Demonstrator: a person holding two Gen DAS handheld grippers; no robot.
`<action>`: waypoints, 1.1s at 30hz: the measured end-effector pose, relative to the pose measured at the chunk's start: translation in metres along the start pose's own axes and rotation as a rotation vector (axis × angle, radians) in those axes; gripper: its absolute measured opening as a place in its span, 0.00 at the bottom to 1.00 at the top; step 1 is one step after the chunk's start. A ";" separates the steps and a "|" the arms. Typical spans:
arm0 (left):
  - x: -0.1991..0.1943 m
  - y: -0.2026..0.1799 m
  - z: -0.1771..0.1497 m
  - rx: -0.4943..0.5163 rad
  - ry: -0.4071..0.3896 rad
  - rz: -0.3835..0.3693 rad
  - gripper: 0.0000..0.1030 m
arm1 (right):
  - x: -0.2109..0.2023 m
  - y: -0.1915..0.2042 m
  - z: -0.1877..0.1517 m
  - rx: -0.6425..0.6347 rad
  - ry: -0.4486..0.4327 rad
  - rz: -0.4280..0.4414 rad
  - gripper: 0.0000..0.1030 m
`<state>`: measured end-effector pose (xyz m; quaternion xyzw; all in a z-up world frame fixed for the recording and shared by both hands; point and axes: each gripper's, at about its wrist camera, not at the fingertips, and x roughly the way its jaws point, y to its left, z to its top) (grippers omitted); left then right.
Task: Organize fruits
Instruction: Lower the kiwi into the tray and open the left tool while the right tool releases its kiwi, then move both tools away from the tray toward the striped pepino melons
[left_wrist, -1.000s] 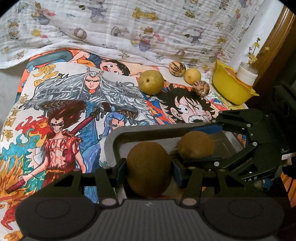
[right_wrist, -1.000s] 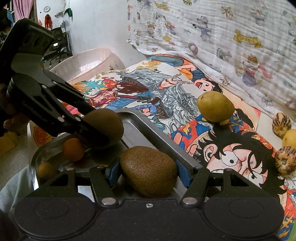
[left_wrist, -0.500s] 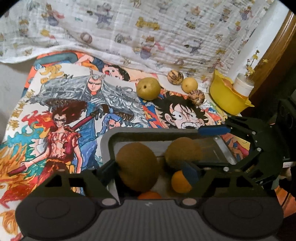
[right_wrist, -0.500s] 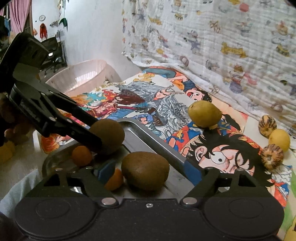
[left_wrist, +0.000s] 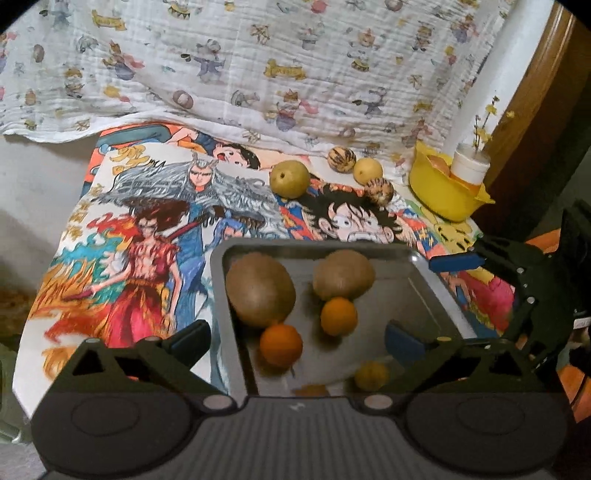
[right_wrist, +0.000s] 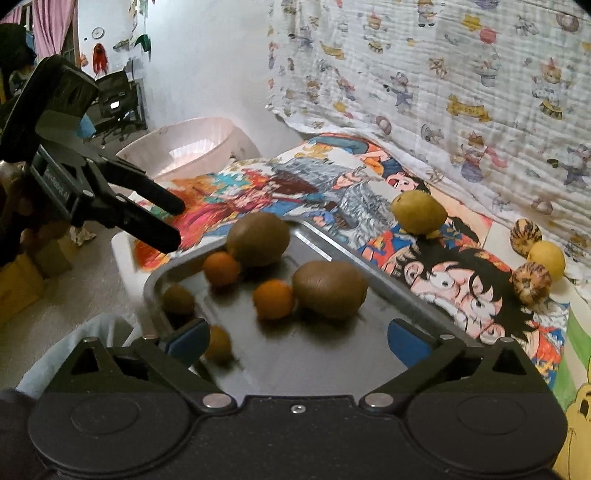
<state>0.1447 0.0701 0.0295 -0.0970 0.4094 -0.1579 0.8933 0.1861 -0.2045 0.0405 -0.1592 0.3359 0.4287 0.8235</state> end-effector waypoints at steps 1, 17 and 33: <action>-0.002 -0.001 -0.004 0.002 0.003 0.004 0.99 | -0.002 0.002 -0.003 -0.002 0.004 -0.001 0.99; -0.004 -0.037 -0.019 0.113 0.053 0.014 0.99 | -0.026 -0.016 -0.040 0.002 0.086 -0.070 0.99; 0.044 -0.080 0.034 0.219 0.091 -0.015 0.99 | -0.029 -0.081 -0.038 0.046 0.050 -0.149 0.99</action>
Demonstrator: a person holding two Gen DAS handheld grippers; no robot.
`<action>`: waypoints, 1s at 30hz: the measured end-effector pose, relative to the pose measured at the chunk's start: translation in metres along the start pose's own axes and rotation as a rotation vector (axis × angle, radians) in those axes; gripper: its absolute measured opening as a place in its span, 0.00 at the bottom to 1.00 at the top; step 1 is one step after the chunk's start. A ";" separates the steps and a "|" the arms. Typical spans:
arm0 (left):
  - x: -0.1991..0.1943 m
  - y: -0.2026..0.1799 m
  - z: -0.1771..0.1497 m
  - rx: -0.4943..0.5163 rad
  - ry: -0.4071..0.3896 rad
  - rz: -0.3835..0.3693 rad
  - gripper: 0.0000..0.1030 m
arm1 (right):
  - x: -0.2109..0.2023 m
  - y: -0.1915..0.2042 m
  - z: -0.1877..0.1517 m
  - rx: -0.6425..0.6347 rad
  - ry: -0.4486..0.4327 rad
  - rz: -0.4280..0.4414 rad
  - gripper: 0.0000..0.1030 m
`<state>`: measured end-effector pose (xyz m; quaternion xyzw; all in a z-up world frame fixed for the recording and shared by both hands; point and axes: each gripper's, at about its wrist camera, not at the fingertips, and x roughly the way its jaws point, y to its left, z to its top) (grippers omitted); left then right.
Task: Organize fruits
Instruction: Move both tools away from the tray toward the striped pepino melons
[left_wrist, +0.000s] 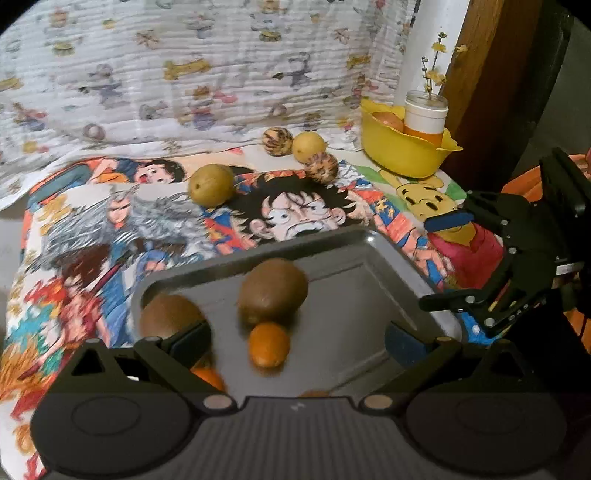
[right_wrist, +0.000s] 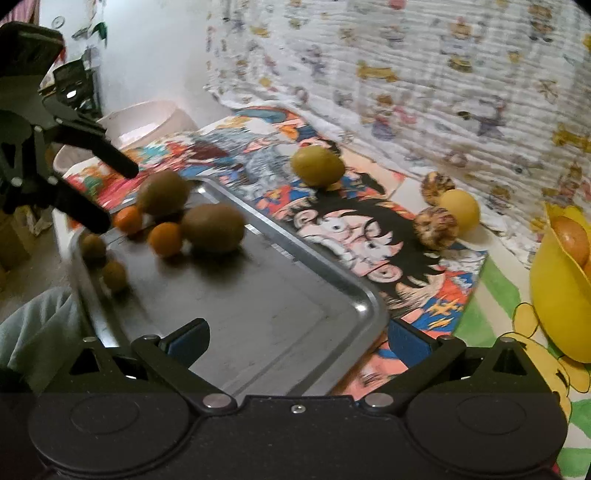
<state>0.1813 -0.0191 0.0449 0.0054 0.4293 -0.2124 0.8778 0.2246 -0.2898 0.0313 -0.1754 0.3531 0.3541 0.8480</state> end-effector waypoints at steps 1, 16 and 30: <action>0.004 -0.002 0.005 -0.005 0.000 -0.014 0.99 | 0.001 -0.005 0.002 0.010 -0.006 -0.008 0.99; 0.039 -0.002 0.076 -0.046 -0.018 -0.025 0.99 | 0.005 -0.066 0.031 0.120 -0.064 -0.148 0.99; 0.085 0.050 0.183 -0.163 -0.049 -0.002 0.99 | 0.049 -0.113 0.091 0.217 -0.060 -0.192 0.99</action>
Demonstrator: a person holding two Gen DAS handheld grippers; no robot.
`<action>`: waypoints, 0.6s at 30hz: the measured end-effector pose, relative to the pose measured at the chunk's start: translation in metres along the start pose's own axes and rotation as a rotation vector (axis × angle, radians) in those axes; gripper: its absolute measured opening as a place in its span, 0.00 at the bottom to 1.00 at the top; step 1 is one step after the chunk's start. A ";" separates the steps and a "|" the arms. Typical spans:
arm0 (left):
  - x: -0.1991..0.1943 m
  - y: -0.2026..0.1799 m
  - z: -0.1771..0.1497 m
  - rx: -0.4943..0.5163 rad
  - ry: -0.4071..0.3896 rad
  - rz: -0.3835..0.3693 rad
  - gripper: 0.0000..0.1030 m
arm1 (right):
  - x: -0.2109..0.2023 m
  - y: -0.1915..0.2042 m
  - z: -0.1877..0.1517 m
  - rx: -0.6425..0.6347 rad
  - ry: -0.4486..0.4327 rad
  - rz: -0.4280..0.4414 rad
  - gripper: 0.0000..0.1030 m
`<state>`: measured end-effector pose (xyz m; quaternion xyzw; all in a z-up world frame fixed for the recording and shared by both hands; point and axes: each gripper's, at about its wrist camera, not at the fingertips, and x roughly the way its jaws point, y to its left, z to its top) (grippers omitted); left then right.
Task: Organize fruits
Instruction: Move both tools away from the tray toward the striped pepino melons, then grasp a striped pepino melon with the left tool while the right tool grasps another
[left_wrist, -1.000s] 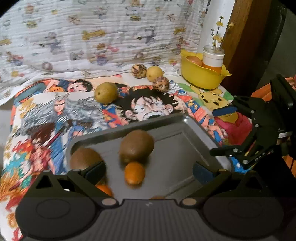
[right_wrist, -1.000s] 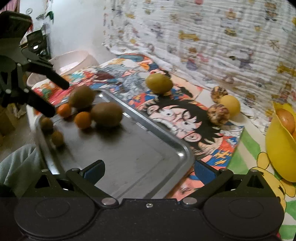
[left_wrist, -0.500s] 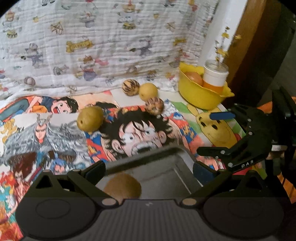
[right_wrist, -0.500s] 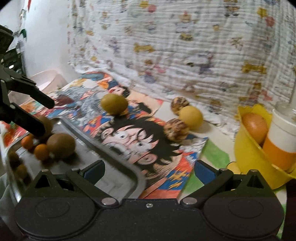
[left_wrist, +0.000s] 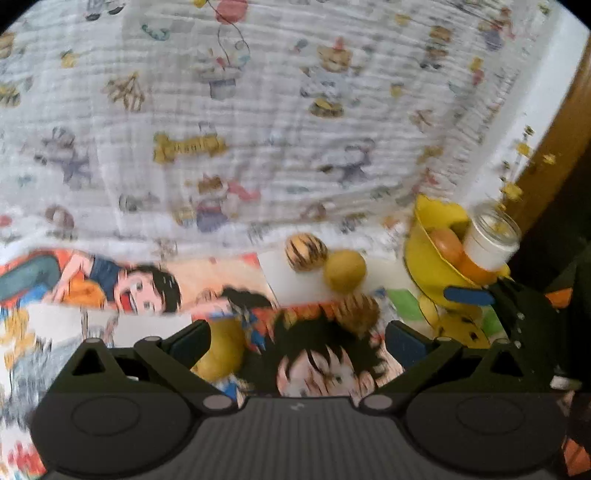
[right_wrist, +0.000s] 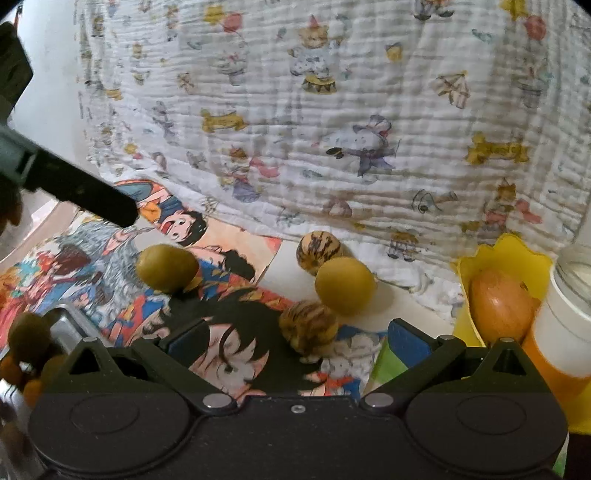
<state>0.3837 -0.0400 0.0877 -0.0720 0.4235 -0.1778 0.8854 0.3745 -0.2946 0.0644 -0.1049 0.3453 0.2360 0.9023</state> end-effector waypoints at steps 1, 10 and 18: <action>0.006 0.002 0.007 -0.003 0.000 -0.005 0.99 | 0.004 0.000 0.004 -0.001 0.003 -0.004 0.99; 0.051 0.022 0.033 -0.042 0.025 -0.051 0.99 | 0.030 0.001 0.017 -0.018 0.044 -0.034 0.99; 0.084 0.031 0.043 -0.055 0.062 -0.081 0.99 | 0.049 0.001 0.016 -0.007 0.085 -0.038 0.99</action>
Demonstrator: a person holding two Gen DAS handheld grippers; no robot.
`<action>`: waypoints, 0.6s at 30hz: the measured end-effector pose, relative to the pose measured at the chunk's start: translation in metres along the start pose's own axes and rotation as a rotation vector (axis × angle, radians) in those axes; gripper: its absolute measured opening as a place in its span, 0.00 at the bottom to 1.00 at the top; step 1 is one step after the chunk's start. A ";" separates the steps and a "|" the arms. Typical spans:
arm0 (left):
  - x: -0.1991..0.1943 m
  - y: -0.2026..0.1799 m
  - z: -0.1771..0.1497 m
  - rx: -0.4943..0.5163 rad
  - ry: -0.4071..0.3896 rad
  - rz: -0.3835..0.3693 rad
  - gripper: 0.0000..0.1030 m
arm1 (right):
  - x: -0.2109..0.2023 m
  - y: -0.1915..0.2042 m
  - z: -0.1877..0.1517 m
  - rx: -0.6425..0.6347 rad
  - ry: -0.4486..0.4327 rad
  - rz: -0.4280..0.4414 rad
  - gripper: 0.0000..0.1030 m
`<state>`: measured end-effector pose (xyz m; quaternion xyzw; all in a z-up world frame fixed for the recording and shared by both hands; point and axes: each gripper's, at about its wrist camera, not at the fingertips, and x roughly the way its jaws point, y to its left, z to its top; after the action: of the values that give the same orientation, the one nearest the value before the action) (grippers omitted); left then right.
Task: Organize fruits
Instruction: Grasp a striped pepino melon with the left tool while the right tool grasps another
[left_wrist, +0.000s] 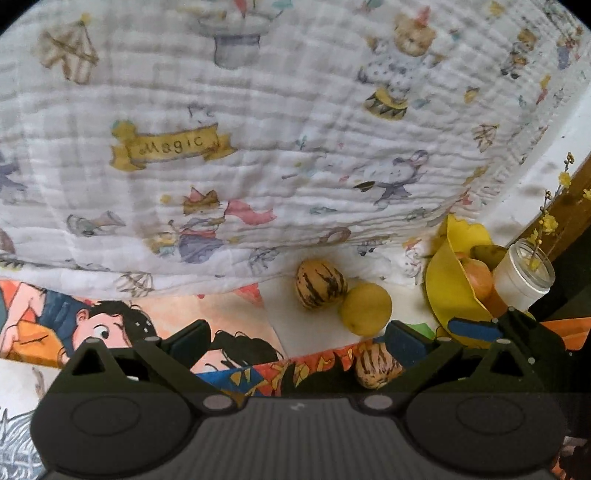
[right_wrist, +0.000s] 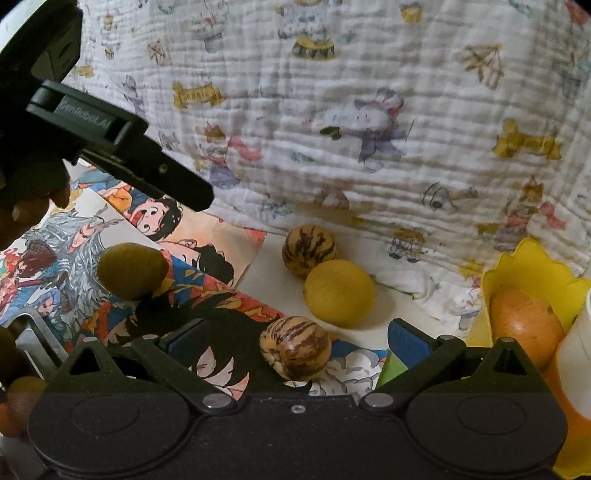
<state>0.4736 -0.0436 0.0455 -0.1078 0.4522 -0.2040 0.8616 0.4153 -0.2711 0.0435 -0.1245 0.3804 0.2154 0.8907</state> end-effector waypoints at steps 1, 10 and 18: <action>0.003 0.000 0.001 -0.002 0.006 -0.005 0.99 | 0.002 0.000 -0.001 0.007 0.004 0.001 0.99; 0.045 0.004 0.010 -0.091 0.021 -0.059 0.99 | 0.024 -0.002 -0.014 0.113 0.027 0.042 0.93; 0.072 0.008 0.010 -0.247 0.016 -0.136 0.93 | 0.035 0.003 -0.021 0.110 0.023 0.044 0.84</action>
<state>0.5207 -0.0693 -0.0048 -0.2419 0.4722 -0.2057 0.8223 0.4224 -0.2663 0.0040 -0.0695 0.4048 0.2123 0.8867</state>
